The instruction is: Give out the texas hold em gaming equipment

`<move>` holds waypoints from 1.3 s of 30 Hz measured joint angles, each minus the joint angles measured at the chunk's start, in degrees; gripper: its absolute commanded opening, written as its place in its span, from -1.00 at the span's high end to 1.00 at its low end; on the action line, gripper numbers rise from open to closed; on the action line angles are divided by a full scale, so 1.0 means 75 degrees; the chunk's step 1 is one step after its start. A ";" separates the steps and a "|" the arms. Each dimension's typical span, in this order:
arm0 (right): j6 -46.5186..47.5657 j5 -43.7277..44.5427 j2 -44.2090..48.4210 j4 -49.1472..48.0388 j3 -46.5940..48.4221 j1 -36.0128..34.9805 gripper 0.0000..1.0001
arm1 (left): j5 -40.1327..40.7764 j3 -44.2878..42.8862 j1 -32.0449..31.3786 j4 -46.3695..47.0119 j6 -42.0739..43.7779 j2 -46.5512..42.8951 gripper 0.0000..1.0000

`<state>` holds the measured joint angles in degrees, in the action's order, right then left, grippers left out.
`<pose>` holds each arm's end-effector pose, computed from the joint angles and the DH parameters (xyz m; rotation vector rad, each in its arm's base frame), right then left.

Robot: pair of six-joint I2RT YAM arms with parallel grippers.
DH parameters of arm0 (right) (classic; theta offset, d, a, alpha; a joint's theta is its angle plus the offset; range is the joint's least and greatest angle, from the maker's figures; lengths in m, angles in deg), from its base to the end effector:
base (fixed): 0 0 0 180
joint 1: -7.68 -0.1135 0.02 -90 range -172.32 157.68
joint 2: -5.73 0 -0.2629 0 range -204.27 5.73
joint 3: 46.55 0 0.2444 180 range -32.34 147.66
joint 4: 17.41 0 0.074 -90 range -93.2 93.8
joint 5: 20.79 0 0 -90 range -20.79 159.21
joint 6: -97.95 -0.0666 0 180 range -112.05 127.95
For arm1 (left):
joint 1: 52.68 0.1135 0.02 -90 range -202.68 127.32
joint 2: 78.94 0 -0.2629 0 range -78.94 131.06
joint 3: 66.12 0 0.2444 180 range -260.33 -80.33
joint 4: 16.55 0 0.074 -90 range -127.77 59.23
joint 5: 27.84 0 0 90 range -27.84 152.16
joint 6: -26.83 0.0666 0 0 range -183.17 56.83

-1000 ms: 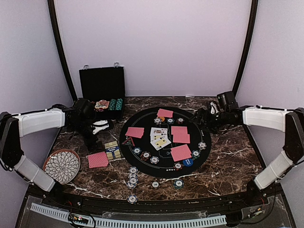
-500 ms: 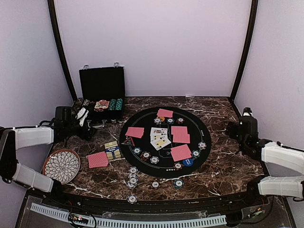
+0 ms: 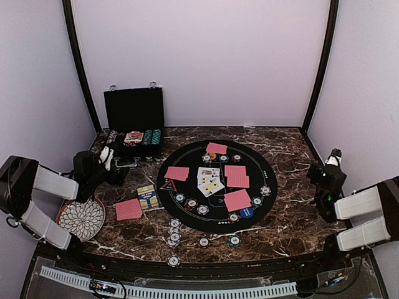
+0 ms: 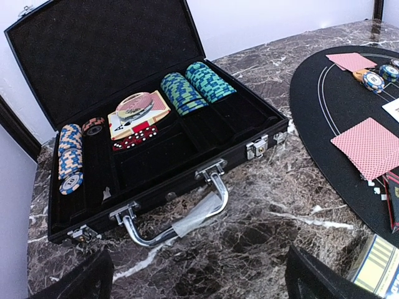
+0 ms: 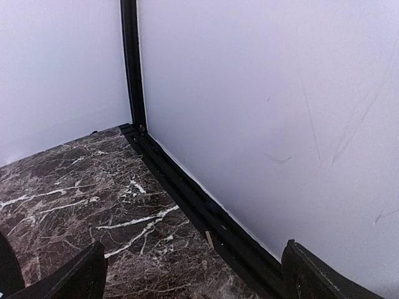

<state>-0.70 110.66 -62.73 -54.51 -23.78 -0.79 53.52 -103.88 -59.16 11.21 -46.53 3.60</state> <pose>0.2209 -0.0117 0.1646 0.5283 1.6144 -0.3975 0.2901 -0.0430 0.1611 0.4749 1.8029 -0.0181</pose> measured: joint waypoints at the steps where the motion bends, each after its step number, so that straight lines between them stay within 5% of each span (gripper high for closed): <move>1: 0.0085 -0.0087 -0.0265 -0.0256 -0.0003 0.0006 -0.97 | 0.0023 0.0050 0.0009 0.0219 -0.0029 0.0076 -0.98; 19: 0.0723 -0.1988 -0.2620 -0.3147 0.0149 0.0437 -0.97 | 0.0312 0.0557 0.0073 0.2119 -0.0318 0.0408 -0.97; 39: 0.0740 -0.2299 -0.2687 -0.3325 0.0262 0.0519 -0.97 | 0.1635 0.1673 0.0221 0.4572 -0.0915 0.1119 -0.97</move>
<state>4.85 93.41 -82.89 -79.45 -21.82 3.10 65.78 -91.33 -57.50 45.50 -53.39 12.00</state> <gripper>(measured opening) 0.984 0.988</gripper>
